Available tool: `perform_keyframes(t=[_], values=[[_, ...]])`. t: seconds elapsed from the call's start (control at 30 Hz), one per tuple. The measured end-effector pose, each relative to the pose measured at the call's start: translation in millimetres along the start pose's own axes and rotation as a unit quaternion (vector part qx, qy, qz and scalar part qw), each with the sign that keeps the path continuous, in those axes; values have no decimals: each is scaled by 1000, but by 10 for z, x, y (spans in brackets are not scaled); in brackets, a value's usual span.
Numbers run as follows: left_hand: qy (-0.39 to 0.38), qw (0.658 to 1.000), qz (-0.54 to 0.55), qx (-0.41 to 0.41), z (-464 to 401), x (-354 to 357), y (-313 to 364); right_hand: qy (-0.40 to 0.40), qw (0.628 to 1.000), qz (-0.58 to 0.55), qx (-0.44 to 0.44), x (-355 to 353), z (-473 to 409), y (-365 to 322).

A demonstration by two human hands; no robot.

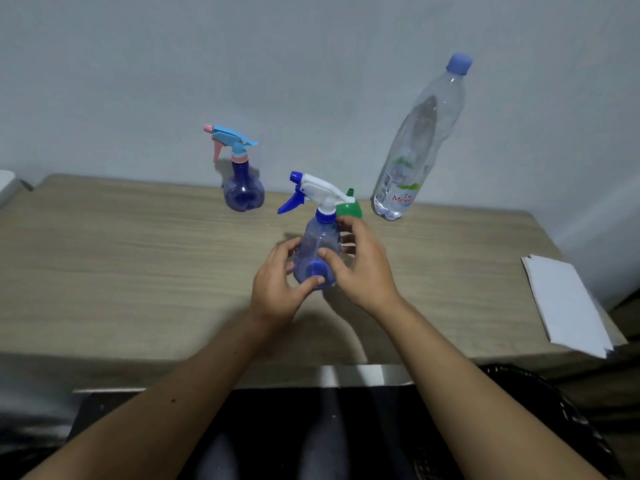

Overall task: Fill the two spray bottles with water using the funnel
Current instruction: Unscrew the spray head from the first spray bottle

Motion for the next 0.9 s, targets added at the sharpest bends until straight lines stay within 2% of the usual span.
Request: perform_keyframes(t=[0.3,0.53,0.63,0.73,0.8,0.9], values=[[33,999,-11,8,858,-46,81,-7,999,-33,10,-122,827,-179],[-8,999,-34,1,1038,-40,137,-13,999,-40,20,-156,995,-225],[-16,999,-28,-30,996,-40,86,4,999,-35,28,-196,932,-224],[-48,997,-20,-50,921,2,19,31,992,-104,61,-247,840,-251],[-76,997,0,-33,892,63,13,45,984,-160,69,-247,775,-290],[-78,997,21,-15,892,82,8,60,971,-220,76,-227,729,-279]])
Point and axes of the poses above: each hand's wrist, its own z-axis away from the middle knuckle, its own x-axis out of the palm, y = z × x, the point moved 10 cm from there along -z, towards the middle knuckle, and after that the axes turned 3 degrees about -x, right-handed, at the moved point
